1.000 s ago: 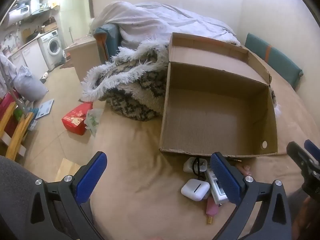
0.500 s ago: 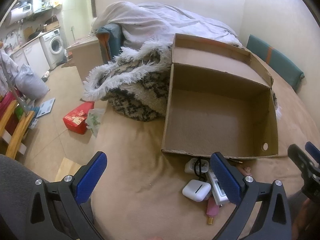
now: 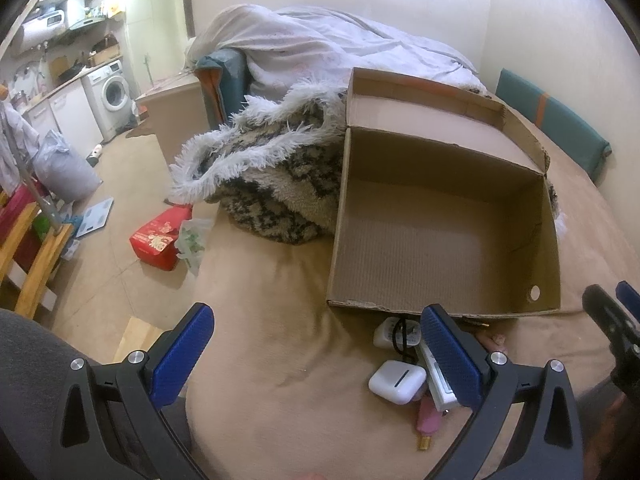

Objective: Organize rigid objects

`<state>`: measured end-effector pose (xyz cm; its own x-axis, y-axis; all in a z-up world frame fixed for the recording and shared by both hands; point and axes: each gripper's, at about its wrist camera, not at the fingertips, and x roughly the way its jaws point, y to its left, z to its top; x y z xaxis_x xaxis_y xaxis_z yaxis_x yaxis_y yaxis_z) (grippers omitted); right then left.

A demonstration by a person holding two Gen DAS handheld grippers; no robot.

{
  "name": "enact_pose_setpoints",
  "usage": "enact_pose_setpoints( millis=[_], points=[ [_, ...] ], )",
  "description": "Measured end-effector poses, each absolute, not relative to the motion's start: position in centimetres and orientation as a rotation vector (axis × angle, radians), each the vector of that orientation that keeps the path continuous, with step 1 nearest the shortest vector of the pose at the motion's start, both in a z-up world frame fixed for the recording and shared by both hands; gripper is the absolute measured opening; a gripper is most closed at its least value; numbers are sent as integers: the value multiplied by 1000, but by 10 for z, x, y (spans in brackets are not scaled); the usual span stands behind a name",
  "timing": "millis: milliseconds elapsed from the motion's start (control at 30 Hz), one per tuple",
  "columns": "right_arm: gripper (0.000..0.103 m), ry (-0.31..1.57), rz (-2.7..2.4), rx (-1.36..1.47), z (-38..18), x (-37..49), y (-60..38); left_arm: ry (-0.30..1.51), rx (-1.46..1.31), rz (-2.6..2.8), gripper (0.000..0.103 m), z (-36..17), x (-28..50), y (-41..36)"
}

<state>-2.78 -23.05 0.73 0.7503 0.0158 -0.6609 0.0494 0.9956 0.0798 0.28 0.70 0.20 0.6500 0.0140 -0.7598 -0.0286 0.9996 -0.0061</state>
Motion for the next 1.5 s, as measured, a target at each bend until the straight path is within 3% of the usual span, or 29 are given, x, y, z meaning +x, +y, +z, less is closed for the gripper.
enact_pose_setpoints(
  millis=[1500],
  points=[
    [103, 698, -15, 98, 5, -34, -229, 860, -21, 27, 103, 3, 2, 11]
  ],
)
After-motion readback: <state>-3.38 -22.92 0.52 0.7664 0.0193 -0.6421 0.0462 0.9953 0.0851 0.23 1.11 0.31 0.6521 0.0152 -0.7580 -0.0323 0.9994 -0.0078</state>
